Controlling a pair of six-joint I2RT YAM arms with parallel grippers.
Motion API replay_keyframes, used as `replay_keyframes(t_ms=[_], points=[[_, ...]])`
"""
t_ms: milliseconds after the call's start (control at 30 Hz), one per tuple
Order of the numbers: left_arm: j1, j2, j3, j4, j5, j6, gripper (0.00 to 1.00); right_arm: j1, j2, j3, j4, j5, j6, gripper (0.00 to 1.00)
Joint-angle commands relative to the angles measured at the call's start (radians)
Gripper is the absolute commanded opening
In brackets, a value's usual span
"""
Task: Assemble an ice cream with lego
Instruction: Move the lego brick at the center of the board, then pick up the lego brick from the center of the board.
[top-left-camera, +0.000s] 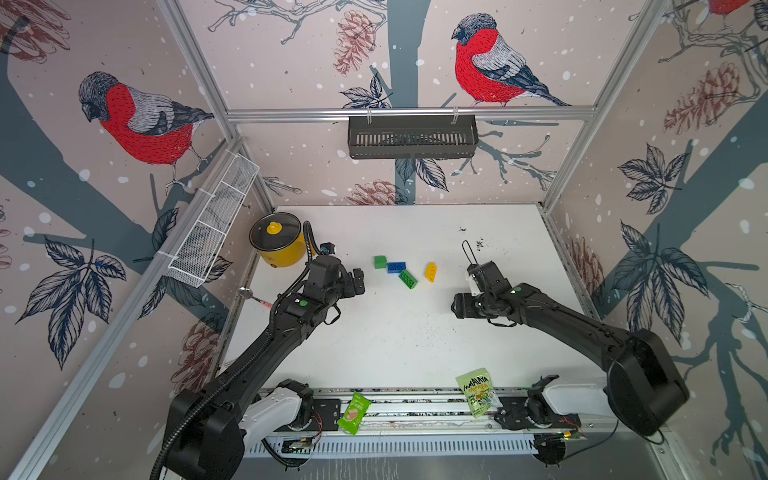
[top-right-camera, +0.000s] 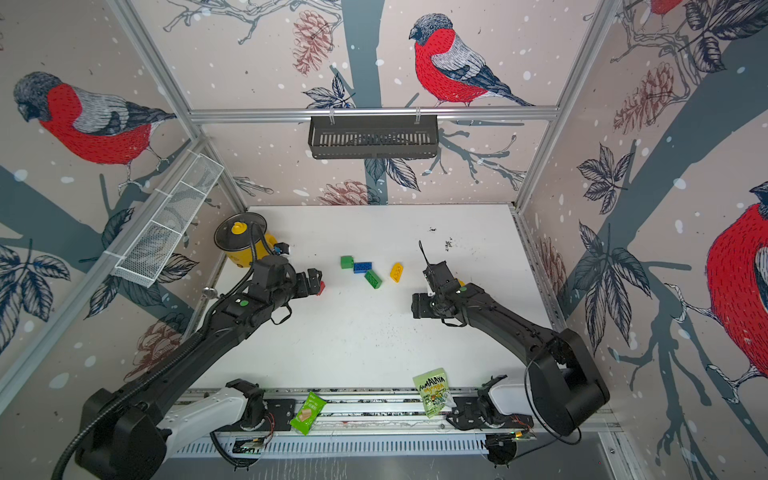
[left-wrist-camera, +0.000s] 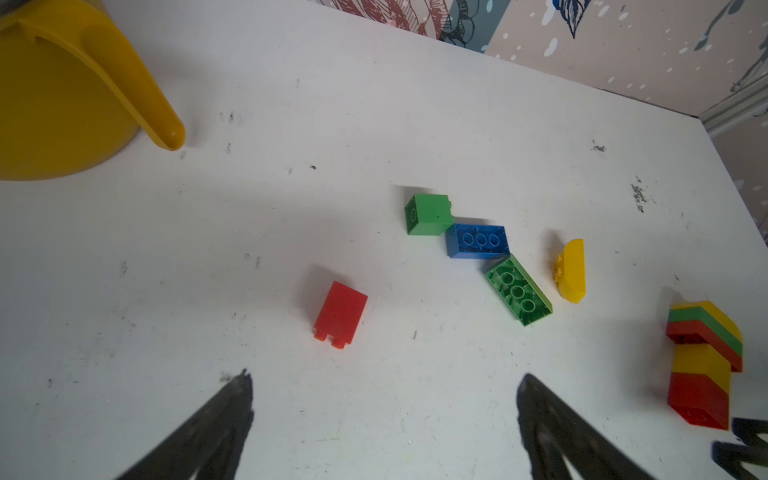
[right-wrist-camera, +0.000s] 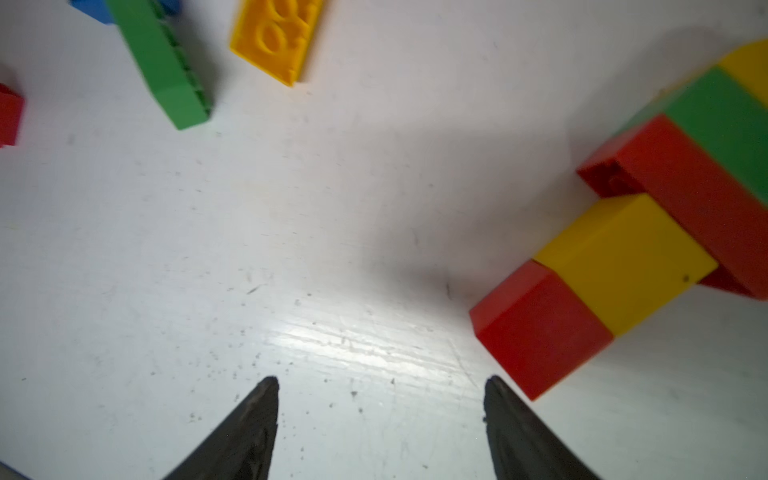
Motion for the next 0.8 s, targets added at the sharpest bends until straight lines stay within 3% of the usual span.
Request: replay_keyframes(t_ms=[0,133,200,300,433,633,767], points=[[0.073,0.009,0.014,0.074,-0.049,-0.04,0.98,0.074,-0.001,0.071,0.097,0.048,-0.09,0.79],[0.277,0.043,0.021,0.136,0.138,-0.055,0.98,0.124,0.163,0.226,0.207,0.023,-0.158,0.78],[0.282,0.108,0.065,0.112,0.206,0.051,0.98,0.114,0.252,0.318,0.187,0.03,-0.138,0.77],[0.225,0.251,0.131,0.043,0.275,0.075,0.97,0.094,0.318,0.385,0.199,-0.014,-0.133,0.77],[0.115,0.451,0.232,-0.068,0.25,0.147,0.97,0.051,0.35,0.406,0.2,-0.067,-0.135,0.76],[0.041,0.637,0.352,-0.195,0.082,0.197,0.94,-0.018,0.27,0.313,0.199,-0.101,-0.146,0.76],[0.021,0.718,0.415,-0.244,0.054,0.215,0.89,-0.059,0.188,0.231,0.209,-0.115,-0.145,0.76]])
